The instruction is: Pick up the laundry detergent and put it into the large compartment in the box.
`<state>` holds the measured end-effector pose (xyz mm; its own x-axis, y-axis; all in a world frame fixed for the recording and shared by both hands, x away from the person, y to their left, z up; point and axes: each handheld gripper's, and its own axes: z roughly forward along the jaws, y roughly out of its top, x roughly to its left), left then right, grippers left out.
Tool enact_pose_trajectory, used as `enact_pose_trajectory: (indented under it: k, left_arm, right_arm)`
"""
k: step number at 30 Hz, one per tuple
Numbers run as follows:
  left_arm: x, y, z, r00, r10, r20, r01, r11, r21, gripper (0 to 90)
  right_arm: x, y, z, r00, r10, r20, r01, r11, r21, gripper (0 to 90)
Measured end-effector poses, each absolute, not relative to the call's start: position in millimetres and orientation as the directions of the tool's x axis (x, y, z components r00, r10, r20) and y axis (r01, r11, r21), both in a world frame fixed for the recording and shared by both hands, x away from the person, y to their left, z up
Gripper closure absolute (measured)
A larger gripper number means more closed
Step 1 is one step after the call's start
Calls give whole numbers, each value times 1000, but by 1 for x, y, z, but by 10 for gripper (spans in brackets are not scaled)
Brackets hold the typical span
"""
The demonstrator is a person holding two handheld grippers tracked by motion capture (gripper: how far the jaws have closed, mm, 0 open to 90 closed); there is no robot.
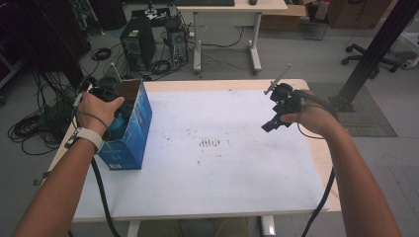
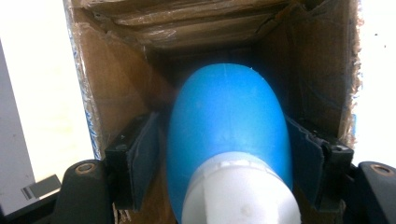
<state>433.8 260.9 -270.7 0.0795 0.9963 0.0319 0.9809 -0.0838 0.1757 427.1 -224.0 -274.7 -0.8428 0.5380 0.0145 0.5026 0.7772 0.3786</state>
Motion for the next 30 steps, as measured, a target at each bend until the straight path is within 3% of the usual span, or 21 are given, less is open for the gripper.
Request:
enact_pose_trajectory:
  k: [13, 30]
  left_arm:
    - [432, 262, -268, 73, 997, 33, 979, -78, 188, 206]
    - [428, 262, -263, 95, 995, 17, 975, -96, 200, 177]
  right_arm:
    - [425, -226, -273, -842, 539, 13, 501, 775, 385, 103]
    - [422, -227, -270, -842, 540, 8, 499, 773, 391, 103]
